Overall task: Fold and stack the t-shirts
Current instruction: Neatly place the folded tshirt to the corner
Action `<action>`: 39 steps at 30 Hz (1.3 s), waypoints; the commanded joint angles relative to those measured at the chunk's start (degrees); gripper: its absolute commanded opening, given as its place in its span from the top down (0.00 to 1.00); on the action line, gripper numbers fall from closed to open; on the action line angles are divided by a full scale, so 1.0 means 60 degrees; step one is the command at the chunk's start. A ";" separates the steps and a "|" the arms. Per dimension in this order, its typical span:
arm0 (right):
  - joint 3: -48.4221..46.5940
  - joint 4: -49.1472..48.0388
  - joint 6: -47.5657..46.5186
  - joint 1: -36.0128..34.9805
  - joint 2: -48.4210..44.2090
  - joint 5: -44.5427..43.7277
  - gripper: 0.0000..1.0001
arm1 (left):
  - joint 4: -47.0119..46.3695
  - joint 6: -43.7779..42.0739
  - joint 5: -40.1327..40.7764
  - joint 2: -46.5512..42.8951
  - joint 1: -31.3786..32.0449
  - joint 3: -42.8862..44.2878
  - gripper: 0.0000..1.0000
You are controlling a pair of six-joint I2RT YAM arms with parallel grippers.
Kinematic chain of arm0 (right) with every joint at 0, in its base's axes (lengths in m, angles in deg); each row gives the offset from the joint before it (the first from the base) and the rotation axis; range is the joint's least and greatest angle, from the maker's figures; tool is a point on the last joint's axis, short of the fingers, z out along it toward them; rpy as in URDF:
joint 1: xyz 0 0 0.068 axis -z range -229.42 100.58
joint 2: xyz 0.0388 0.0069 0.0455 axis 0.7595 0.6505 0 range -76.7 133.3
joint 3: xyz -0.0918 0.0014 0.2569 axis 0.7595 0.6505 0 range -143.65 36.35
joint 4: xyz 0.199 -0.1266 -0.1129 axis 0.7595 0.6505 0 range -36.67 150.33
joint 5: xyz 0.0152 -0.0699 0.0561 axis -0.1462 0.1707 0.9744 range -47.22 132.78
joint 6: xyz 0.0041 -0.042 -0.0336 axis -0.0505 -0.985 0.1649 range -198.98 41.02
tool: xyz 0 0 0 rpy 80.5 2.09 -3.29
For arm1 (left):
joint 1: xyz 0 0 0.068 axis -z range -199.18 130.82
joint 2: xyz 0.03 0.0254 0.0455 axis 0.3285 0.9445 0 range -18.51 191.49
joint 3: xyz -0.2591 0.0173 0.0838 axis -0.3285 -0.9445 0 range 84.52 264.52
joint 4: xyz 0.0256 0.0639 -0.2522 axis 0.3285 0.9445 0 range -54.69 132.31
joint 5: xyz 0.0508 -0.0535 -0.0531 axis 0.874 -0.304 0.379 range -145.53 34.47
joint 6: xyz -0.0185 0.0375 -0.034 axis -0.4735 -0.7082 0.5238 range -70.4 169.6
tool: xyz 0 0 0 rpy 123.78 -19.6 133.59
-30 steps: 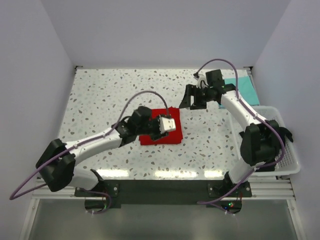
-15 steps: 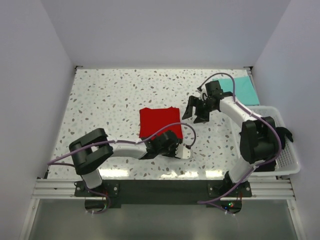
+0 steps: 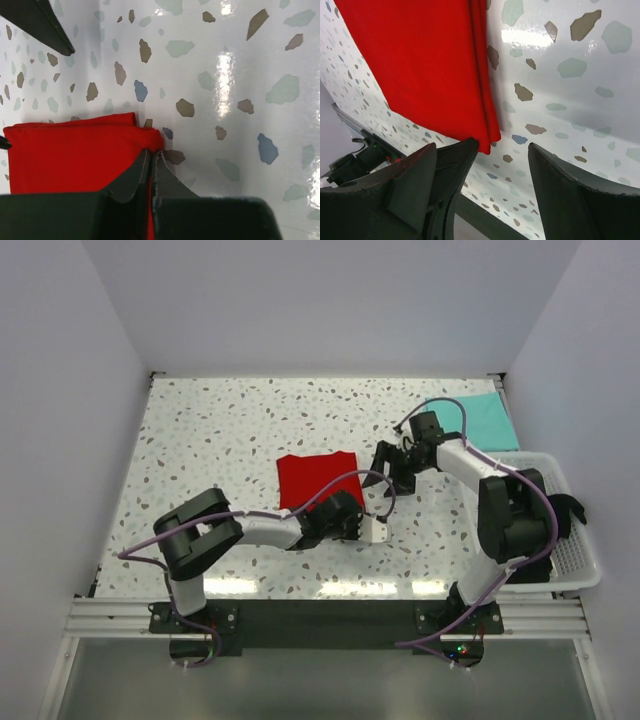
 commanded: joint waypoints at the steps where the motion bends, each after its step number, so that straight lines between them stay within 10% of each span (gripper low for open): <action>1: 0.0117 -0.0525 0.0291 0.0013 0.0173 0.0430 0.23 | -0.0211 0.0375 -0.0877 -0.0688 -0.0515 0.0252 1.00; 20: 0.1185 -0.5152 0.4347 -0.0763 0.1403 0.0858 0.32 | 0.0859 0.1239 -0.2476 -0.1627 -0.1468 0.0985 1.00; 34: 0.0484 -0.5580 0.4921 -0.1452 0.2106 -0.2234 0.55 | 0.0917 0.1503 -0.2593 -0.1861 -0.1585 0.0912 1.00; 39: -0.0159 -0.5129 0.3914 -0.1511 0.2297 -0.3140 0.85 | 0.0946 0.1650 -0.2856 -0.1920 -0.1644 0.0912 1.00</action>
